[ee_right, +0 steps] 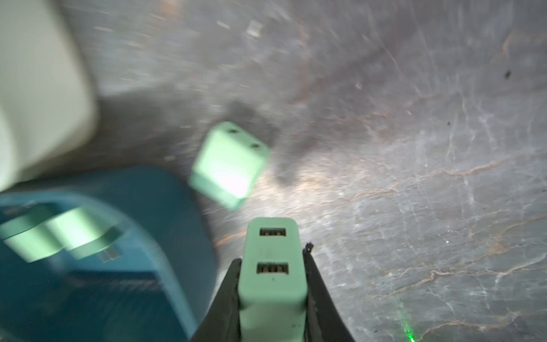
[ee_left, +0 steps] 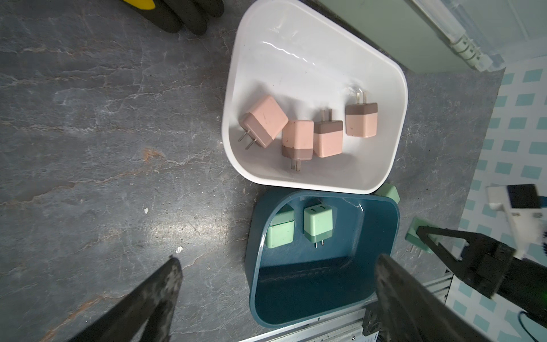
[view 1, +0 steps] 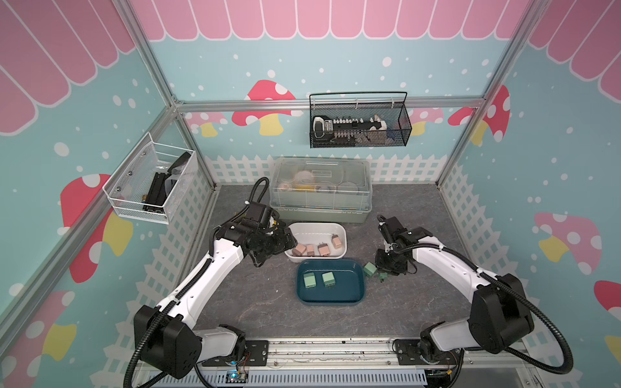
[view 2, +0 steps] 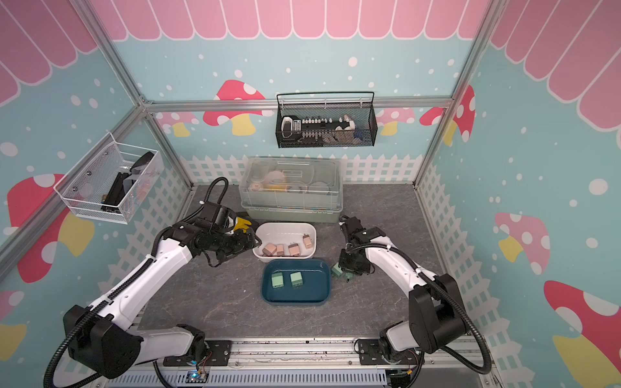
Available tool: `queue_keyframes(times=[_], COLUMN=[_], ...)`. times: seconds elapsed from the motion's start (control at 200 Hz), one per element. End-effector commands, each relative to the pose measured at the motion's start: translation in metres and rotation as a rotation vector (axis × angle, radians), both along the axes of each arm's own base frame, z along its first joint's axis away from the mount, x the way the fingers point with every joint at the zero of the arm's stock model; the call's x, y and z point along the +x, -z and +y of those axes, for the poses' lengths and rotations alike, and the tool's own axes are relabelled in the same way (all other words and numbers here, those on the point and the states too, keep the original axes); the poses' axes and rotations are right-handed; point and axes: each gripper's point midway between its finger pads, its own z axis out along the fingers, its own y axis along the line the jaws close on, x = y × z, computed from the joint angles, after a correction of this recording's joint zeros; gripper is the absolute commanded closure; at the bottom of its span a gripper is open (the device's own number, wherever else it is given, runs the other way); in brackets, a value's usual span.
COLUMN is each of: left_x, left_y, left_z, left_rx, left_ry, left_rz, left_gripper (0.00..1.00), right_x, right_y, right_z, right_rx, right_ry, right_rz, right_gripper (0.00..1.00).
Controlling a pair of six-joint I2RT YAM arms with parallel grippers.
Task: Place the plugs by color into the storage box
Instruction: Pick up the plug from the center of the board, then place the plug in the storage box.
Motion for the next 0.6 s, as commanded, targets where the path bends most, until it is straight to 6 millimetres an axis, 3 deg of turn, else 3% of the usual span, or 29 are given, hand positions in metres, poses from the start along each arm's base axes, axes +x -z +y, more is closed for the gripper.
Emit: queue_keyframes(times=[0.0,0.085,0.205,0.43,0.595], left_x=[0.008,0.009,0.010,0.005,0.003], left_y=[-0.008,-0.007,-0.006,-0.005,-0.003], left_z=[-0.002,-0.003,-0.003,-0.001,0.000], left_rx=[-0.016,-0.020,-0.020,-0.016,-0.016], left_ry=[-0.014,-0.013,-0.010,-0.005,-0.003], left_rz=[-0.025,-0.023,-0.025,-0.027,-0.021], left_gripper=[0.02,0.02,0.02,0.02,0.02], right_x=[-0.014,-0.018,-0.024,-0.024,-0.028], right_y=[-0.026,-0.037,-0.037,-0.012,0.008], right_z=[0.019,0.047,0.089,0.151,0.184], right_rx=[-0.002,0.003,0.016,-0.021,-0.051], right_ry=[-0.084,-0.160,-0.251,-0.419,-0.534], right_rz=[0.004,-0.011,-0.005,0.023,0.046], right_gripper=[0.86,0.86,0.86,0.86,0.85])
